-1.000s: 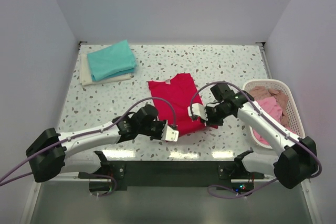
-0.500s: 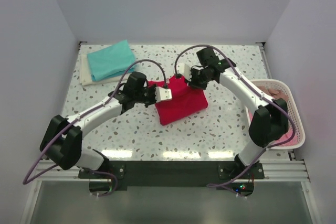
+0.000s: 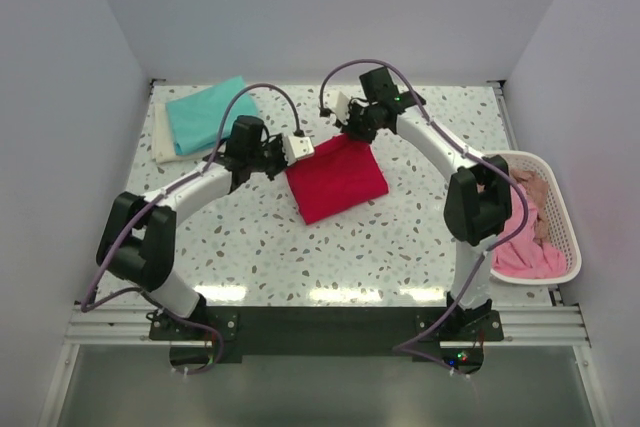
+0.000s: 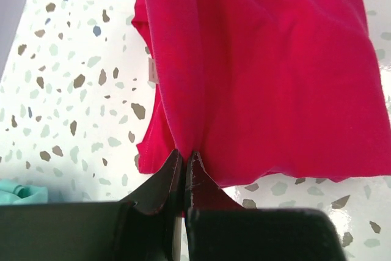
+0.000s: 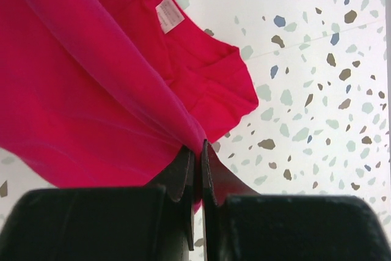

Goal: Fold and stack the t-shirts
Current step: Fold the tshirt, then neatly place the folded tshirt to the corner

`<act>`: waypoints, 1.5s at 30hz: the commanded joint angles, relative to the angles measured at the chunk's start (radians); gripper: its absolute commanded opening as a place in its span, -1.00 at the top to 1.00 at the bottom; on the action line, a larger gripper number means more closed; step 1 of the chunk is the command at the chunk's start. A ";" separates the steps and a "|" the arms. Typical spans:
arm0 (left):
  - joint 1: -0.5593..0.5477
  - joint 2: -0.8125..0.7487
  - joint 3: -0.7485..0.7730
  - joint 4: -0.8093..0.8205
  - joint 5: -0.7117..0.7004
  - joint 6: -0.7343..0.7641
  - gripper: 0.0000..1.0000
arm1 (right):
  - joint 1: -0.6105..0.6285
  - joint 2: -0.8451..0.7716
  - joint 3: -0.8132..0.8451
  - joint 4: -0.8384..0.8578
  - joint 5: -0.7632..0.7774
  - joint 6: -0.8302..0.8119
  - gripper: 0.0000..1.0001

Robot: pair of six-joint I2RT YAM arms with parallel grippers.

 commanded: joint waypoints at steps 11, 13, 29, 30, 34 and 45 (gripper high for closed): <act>0.067 0.262 0.241 0.085 -0.230 -0.287 0.06 | -0.010 0.193 0.113 0.314 0.161 0.258 -0.20; 0.070 0.276 0.304 0.038 -0.372 -0.428 -0.49 | -0.009 0.178 0.076 0.448 0.283 0.358 -0.63; 0.082 0.122 0.082 -0.039 -0.273 -1.125 -0.75 | -0.125 0.081 -0.071 0.106 -0.472 0.688 0.98; 0.082 0.138 0.082 -0.033 -0.286 -1.137 -0.75 | -0.125 0.092 -0.082 0.075 -0.457 0.686 0.99; 0.082 0.210 0.117 -0.033 -0.289 -1.168 -0.75 | -0.125 0.095 -0.160 0.081 -0.335 0.688 1.00; 0.081 0.449 0.304 -0.133 -0.315 -1.226 -0.66 | -0.124 0.154 -0.289 0.141 -0.129 0.709 1.00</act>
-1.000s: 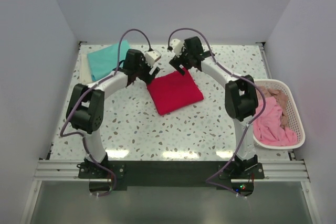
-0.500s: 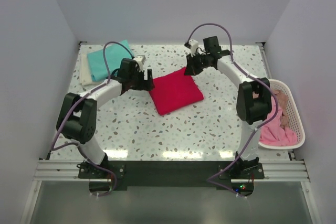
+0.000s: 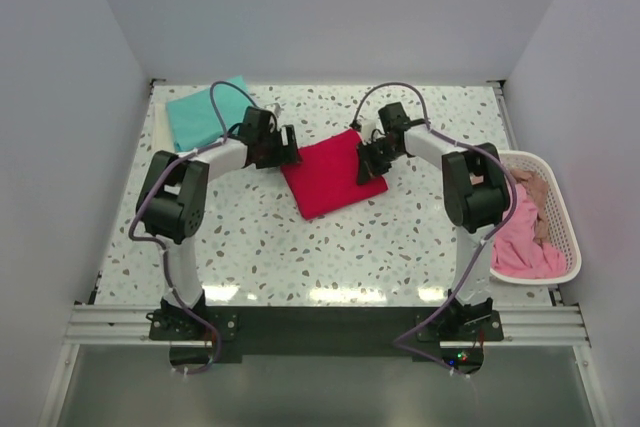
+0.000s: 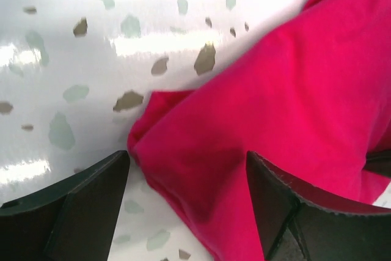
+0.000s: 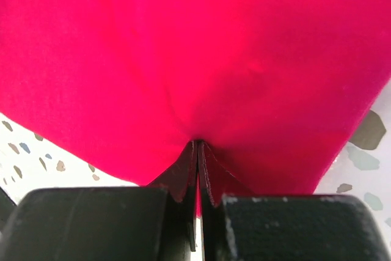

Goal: Fold and stack the t-shirts
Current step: Neatly place the folded tshirt to the corner

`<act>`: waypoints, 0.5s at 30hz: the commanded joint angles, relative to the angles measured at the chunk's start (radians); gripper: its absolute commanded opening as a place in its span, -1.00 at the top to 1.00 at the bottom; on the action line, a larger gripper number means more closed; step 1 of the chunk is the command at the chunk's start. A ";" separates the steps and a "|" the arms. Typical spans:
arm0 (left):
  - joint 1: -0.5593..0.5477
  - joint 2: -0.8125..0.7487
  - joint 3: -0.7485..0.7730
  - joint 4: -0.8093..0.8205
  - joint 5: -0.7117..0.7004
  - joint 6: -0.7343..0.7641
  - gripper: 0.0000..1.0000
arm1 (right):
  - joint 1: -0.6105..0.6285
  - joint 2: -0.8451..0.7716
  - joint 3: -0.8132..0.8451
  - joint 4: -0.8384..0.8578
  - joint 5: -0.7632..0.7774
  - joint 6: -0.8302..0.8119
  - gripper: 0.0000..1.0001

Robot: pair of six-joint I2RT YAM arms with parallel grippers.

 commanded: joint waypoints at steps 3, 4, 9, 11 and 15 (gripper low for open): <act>0.003 0.108 0.096 -0.077 -0.009 -0.040 -0.52 | -0.002 0.041 -0.015 0.010 0.117 0.012 1.00; 0.003 0.113 0.096 -0.077 0.009 -0.040 -0.47 | -0.002 0.046 -0.015 0.010 0.120 0.012 1.00; -0.001 0.129 0.090 -0.087 0.029 -0.020 -0.10 | 0.000 0.061 -0.017 0.014 0.130 0.019 1.00; -0.006 0.126 0.087 -0.079 0.050 -0.007 0.23 | 0.000 0.065 -0.017 0.014 0.130 0.022 1.00; -0.009 0.079 0.088 -0.060 0.071 0.043 0.88 | -0.002 0.046 -0.012 0.001 0.118 0.012 1.00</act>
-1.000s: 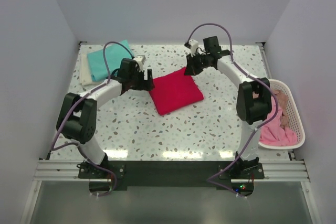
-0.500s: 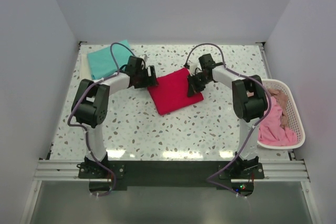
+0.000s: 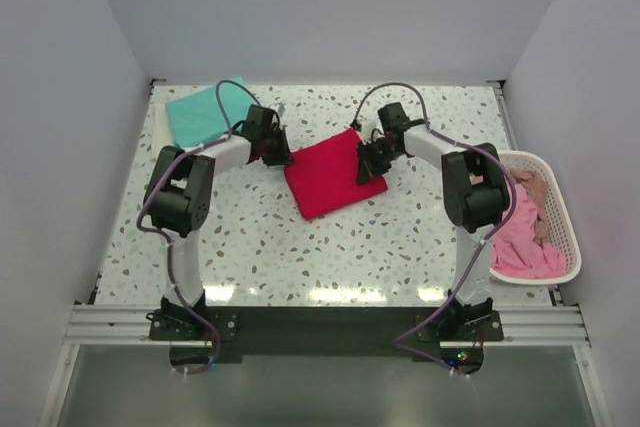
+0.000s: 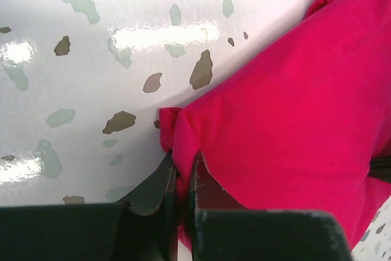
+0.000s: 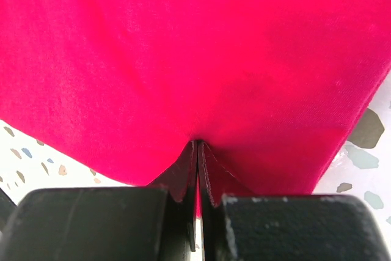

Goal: Fold and stack the t-shirts
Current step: Neatly place the folded tshirt to the corner

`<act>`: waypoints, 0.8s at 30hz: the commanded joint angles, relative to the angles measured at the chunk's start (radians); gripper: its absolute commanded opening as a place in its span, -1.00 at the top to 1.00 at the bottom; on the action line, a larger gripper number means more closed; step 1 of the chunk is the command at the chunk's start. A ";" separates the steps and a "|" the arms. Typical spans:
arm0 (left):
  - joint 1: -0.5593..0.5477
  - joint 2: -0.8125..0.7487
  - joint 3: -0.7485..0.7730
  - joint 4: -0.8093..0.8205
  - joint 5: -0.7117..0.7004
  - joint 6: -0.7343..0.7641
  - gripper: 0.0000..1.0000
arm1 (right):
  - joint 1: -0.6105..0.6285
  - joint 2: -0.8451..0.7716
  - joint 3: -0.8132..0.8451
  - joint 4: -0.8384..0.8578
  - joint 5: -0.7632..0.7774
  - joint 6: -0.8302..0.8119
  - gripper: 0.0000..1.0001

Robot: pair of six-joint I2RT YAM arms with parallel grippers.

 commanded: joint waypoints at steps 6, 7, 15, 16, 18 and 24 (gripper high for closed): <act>-0.018 -0.213 -0.006 -0.092 -0.189 0.254 1.00 | -0.002 -0.113 0.027 -0.087 0.043 -0.147 0.68; -0.021 -0.242 -0.016 -0.092 -0.264 0.285 1.00 | -0.002 -0.184 0.024 -0.087 0.039 -0.161 0.60; -0.038 -0.478 -0.089 -0.080 -0.510 0.526 1.00 | -0.002 -0.429 -0.031 -0.057 -0.018 -0.187 0.10; -0.038 -0.488 -0.086 -0.080 -0.525 0.545 1.00 | -0.003 -0.447 -0.042 -0.049 -0.027 -0.178 0.10; -0.038 -0.503 -0.062 -0.090 -0.532 0.601 1.00 | -0.002 -0.487 -0.071 -0.029 -0.046 -0.150 0.09; -0.038 -0.470 0.075 -0.145 -0.617 0.674 1.00 | -0.002 -0.519 -0.120 0.000 -0.078 -0.121 0.08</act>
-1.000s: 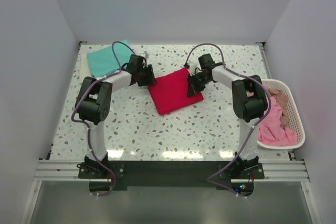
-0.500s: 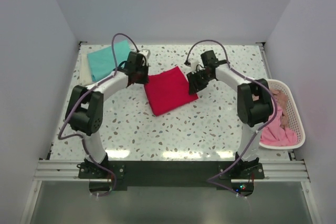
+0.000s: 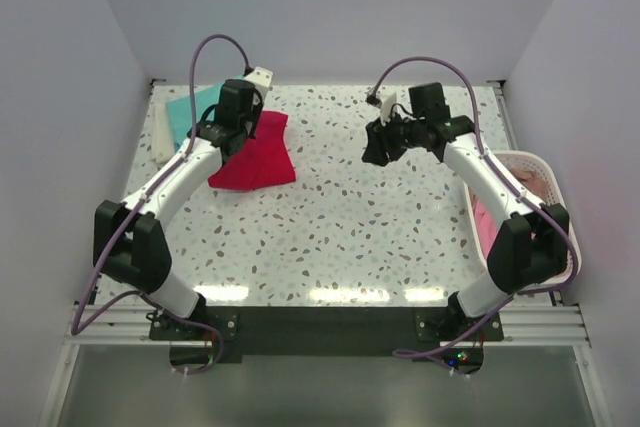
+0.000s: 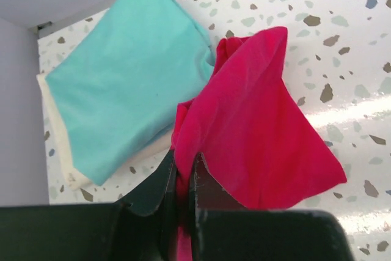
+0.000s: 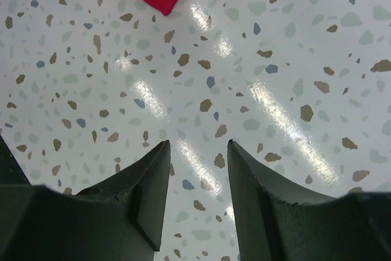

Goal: Fold and stack the t-shirts
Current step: Neatly place the folded tshirt to the corner

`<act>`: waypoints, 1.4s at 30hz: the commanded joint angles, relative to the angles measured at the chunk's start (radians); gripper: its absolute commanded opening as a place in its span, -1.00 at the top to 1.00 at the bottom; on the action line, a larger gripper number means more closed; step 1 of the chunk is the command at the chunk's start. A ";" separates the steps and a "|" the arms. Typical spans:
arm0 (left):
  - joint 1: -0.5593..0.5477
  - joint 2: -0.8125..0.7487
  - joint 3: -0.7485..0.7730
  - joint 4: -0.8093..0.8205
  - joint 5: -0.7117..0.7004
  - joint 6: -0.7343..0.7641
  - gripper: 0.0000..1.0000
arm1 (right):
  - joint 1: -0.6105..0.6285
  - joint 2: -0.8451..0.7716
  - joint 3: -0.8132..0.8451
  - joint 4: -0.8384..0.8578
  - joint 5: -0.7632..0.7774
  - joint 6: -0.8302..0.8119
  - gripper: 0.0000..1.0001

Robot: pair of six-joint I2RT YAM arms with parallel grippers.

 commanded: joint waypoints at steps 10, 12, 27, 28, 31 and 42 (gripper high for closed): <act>0.005 0.050 0.274 -0.059 -0.110 0.133 1.00 | -0.002 0.002 -0.068 0.043 -0.048 0.020 0.07; 0.005 0.059 0.306 -0.069 -0.117 0.142 1.00 | -0.002 0.002 -0.074 0.046 -0.050 0.020 0.07; 0.007 0.093 0.477 -0.125 -0.179 0.189 1.00 | -0.002 0.005 -0.088 0.054 -0.045 0.015 0.06; 0.007 0.096 0.481 -0.123 -0.183 0.194 1.00 | 0.000 0.005 -0.089 0.054 -0.042 0.015 0.06; 0.008 0.115 0.524 -0.132 -0.193 0.200 1.00 | -0.002 0.000 -0.088 0.054 -0.041 0.012 0.06; 0.036 0.156 0.615 -0.132 -0.227 0.209 1.00 | -0.002 0.000 -0.091 0.054 -0.036 0.009 0.06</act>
